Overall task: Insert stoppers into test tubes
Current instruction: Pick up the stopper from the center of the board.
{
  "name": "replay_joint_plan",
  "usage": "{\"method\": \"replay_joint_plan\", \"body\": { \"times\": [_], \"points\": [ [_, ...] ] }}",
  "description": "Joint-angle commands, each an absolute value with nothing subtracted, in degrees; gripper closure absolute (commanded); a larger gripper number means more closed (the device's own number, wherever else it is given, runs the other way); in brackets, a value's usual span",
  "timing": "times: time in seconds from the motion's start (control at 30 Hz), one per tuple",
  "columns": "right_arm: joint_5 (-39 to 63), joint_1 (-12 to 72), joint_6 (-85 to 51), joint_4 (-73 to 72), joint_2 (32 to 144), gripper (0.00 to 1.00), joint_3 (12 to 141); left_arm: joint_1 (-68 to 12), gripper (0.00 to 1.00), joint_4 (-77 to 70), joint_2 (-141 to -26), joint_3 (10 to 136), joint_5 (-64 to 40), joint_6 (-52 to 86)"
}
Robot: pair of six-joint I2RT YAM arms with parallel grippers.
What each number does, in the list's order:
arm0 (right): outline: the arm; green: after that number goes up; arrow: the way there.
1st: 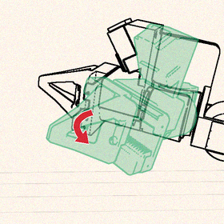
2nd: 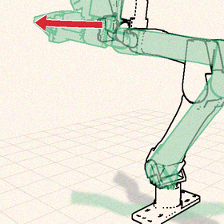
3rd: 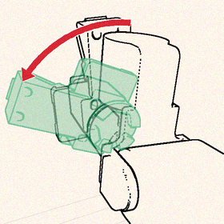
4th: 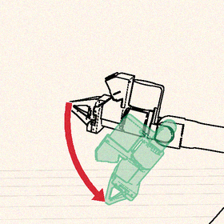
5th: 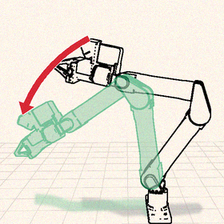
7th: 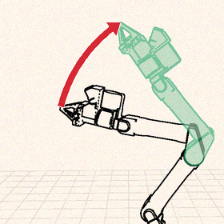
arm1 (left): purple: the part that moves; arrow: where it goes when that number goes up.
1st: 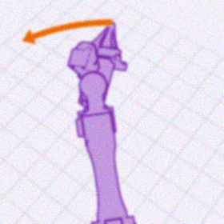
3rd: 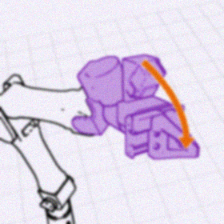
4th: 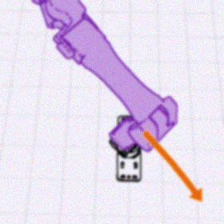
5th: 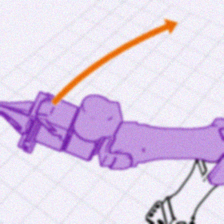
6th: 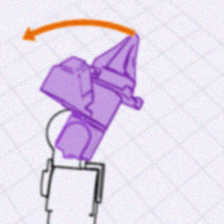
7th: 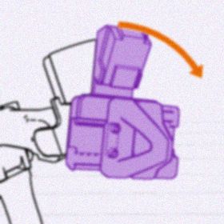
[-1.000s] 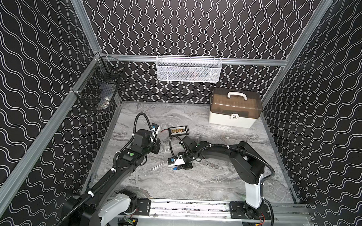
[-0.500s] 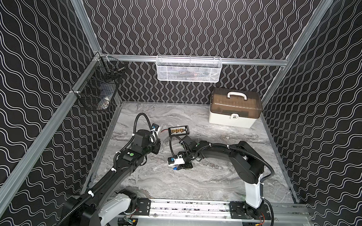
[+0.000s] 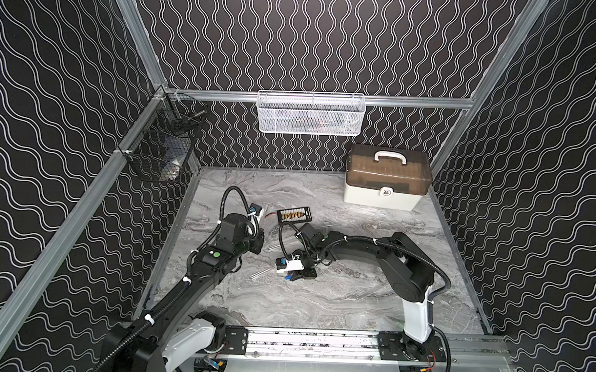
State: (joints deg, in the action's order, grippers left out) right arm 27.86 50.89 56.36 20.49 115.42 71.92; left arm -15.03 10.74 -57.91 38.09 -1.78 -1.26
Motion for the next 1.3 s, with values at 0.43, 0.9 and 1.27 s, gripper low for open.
{"method": "replay_joint_plan", "body": {
  "times": [0.43, 0.9, 1.27],
  "points": [
    [28.48, 50.7, 56.38, 21.2, 117.75, 0.76, 72.95, -14.94, 1.0, 9.97, -57.57, 37.97, -2.11, -1.92],
    [29.52, 50.06, 56.85, 21.62, 116.28, 0.74, 71.85, -14.94, 1.0, 9.89, -57.35, 37.88, -2.2, -2.02],
    [29.53, 50.07, 57.4, 22.06, 116.72, 0.82, 72.25, -14.94, 1.0, 10.02, -57.04, 37.8, -1.98, -2.35]
  ]
}}
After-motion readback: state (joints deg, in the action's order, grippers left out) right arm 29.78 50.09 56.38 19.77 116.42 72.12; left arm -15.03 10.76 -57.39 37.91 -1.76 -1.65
